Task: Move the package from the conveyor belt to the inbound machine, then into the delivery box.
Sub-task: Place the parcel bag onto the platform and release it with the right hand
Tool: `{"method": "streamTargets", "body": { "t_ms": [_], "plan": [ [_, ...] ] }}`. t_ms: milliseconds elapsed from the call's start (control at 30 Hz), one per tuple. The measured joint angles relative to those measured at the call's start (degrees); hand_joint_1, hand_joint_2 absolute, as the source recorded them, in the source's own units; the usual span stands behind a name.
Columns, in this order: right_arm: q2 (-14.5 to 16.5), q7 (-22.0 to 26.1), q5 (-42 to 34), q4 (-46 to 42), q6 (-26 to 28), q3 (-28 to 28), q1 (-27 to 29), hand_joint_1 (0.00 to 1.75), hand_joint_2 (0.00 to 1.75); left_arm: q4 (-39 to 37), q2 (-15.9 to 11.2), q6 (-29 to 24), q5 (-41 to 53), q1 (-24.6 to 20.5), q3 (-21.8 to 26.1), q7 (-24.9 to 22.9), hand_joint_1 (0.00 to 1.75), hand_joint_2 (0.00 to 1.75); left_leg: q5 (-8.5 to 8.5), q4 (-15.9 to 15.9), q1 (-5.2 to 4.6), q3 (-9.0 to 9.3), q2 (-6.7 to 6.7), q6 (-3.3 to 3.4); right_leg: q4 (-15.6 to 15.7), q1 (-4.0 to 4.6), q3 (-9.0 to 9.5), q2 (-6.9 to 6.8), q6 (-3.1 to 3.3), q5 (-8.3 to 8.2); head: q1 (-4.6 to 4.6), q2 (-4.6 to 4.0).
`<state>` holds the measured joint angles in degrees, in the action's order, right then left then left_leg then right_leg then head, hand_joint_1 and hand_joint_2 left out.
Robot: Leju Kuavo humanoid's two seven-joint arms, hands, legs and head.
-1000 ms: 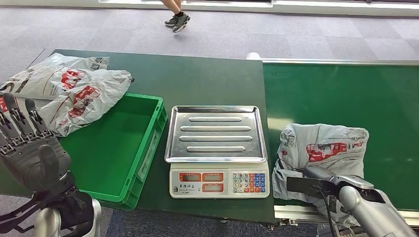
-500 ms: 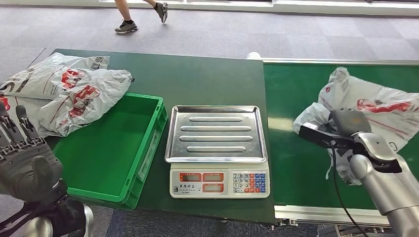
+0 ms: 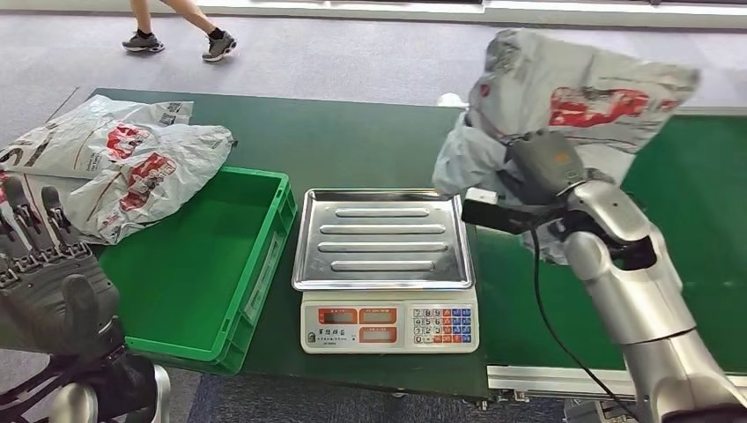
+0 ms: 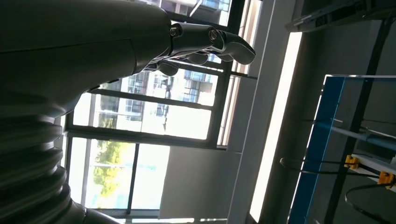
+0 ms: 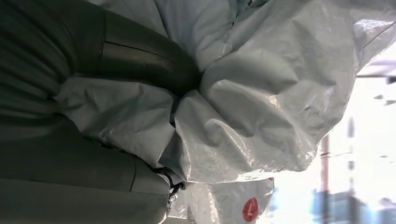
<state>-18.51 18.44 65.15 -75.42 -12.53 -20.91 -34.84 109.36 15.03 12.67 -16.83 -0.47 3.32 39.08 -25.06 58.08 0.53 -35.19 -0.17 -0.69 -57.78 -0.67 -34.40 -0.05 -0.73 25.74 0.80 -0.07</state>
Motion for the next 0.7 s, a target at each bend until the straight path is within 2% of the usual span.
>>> {"method": "streamTargets", "body": {
  "t_ms": [67,200,300,400,533,600,700],
  "plan": [
    [4.9,4.0,-3.9,5.0,-0.1,-6.9,-1.4,1.75,1.75,-1.5,0.0,-0.5,0.1,-1.4,-1.1,-0.4,0.00,1.75,0.07,0.0,0.04,0.05,0.08,-0.11,0.0,0.10,-0.02,0.08,0.09,-0.06,0.00,0.00],
    [14.7,4.5,-8.6,13.5,2.1,-18.3,-2.5,1.75,1.75,-3.9,-0.2,-2.8,0.4,-3.5,-3.5,-0.5,0.00,1.75,0.16,0.0,0.17,0.07,0.02,-0.26,0.0,0.29,-0.06,0.00,0.26,-0.05,0.02,0.00],
    [18.4,4.0,-11.3,16.9,2.3,-23.8,-3.5,1.75,1.75,-5.0,-0.3,-3.9,0.2,-4.2,-4.6,-0.2,0.00,1.75,0.15,0.0,0.24,0.01,-0.09,-0.28,0.0,0.29,-0.04,-0.12,0.33,0.00,0.01,0.00],
    [20.9,4.1,-12.7,19.0,2.2,-26.6,-4.2,1.75,1.75,-5.6,-0.3,-4.8,0.0,-4.5,-4.9,0.2,0.00,1.75,0.11,0.0,0.28,0.01,-0.01,-0.33,0.0,0.25,-0.08,0.00,0.36,-0.01,0.00,0.00],
    [24.4,4.0,-13.2,21.3,2.4,-29.3,-4.6,0.73,1.75,-6.1,-0.4,-5.6,0.0,-4.5,-4.9,0.6,0.00,1.75,0.10,0.0,0.26,0.01,0.05,-0.35,0.0,0.24,-0.13,0.06,0.39,-0.04,0.01,0.00],
    [25.5,3.6,-13.6,22.4,2.6,-30.0,-5.0,0.73,1.75,-6.1,-0.4,-6.0,0.0,-4.5,-4.9,0.8,0.00,1.75,0.10,0.0,0.26,0.00,0.02,-0.35,0.0,0.25,-0.12,0.01,0.39,-0.04,0.01,0.00],
    [26.5,3.4,-13.9,23.4,2.7,-30.7,-5.5,0.18,1.75,-6.1,-0.5,-6.2,0.0,-4.5,-4.9,0.9,0.00,1.75,0.10,0.0,0.26,0.01,0.03,-0.36,0.0,0.26,-0.12,0.05,0.40,-0.04,0.01,0.00]
  ]
}}
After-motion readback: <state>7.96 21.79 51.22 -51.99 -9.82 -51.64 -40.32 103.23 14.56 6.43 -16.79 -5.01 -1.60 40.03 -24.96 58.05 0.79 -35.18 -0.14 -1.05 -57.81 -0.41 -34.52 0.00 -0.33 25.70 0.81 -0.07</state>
